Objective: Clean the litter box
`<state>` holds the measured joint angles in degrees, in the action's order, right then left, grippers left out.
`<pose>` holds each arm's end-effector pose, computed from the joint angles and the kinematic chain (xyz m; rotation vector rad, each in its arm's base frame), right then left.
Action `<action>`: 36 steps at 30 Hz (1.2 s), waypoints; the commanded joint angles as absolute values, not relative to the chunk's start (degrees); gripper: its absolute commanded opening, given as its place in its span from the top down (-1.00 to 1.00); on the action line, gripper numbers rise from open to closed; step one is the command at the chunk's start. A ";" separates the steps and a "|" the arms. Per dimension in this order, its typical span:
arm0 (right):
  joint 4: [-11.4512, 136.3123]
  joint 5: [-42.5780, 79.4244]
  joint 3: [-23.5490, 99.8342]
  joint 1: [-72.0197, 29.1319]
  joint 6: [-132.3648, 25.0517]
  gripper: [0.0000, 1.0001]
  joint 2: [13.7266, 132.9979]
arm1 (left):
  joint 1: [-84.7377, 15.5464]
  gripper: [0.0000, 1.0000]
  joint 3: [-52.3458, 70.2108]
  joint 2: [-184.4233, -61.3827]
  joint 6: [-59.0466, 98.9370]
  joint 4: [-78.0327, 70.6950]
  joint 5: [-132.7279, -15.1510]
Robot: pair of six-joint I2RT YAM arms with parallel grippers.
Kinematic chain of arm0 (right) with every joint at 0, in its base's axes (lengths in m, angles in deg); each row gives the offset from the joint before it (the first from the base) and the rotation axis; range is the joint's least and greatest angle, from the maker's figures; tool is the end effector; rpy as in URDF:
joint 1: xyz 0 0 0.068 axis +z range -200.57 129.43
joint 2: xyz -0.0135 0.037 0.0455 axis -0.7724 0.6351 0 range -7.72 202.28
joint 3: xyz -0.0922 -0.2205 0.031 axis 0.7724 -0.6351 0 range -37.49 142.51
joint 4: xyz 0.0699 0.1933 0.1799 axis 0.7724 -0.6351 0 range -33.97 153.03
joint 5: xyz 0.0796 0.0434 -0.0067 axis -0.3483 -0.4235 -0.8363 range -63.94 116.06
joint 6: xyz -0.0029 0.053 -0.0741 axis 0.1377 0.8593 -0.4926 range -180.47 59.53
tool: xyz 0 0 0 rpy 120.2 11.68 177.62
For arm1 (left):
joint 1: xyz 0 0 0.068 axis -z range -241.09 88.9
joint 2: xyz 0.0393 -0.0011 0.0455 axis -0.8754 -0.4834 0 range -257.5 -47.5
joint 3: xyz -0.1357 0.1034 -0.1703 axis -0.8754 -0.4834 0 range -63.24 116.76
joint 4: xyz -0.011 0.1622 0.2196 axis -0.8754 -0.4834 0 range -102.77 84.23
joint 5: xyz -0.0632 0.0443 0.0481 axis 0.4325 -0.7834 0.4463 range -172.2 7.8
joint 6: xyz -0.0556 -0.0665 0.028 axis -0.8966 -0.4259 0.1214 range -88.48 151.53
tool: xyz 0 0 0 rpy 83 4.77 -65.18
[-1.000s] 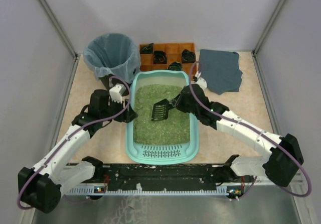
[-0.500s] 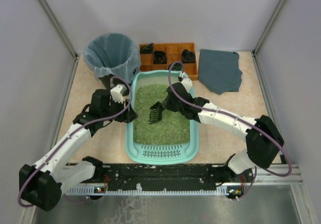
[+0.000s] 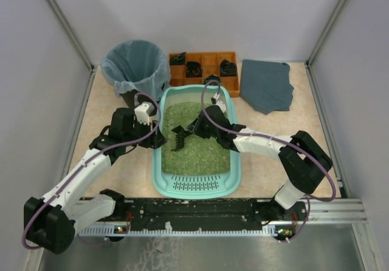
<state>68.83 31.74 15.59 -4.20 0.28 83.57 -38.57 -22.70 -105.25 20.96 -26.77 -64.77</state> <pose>0.2788 0.2808 0.1491 0.3500 2.2739 0.9493 0.2491 -0.1298 0.1961 0.4054 2.2460 -0.6491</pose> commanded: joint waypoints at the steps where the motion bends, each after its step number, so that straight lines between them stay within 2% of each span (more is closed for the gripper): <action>1: 75.29 26.18 12.60 -3.67 3.75 1.00 81.04 | -38.01 -0.24 -22.08 -105.42 21.54 -26.49 -63.98; 26: 78.56 29.05 -2.50 -12.01 7.16 1.00 57.93 | -37.80 -0.21 -22.04 -104.76 21.68 -26.60 -64.51; 32: 81.21 28.60 -8.08 -16.14 9.86 1.00 50.12 | -37.73 -0.21 -22.02 -104.65 21.68 -26.53 -64.30; 36: 83.64 25.09 -8.56 -17.55 9.93 1.00 49.15 | -37.72 -0.21 -22.02 -104.69 21.68 -26.51 -64.37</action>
<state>76.04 28.63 -9.33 -16.35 8.48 51.00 -38.31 -22.70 -105.25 21.13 -26.81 -65.12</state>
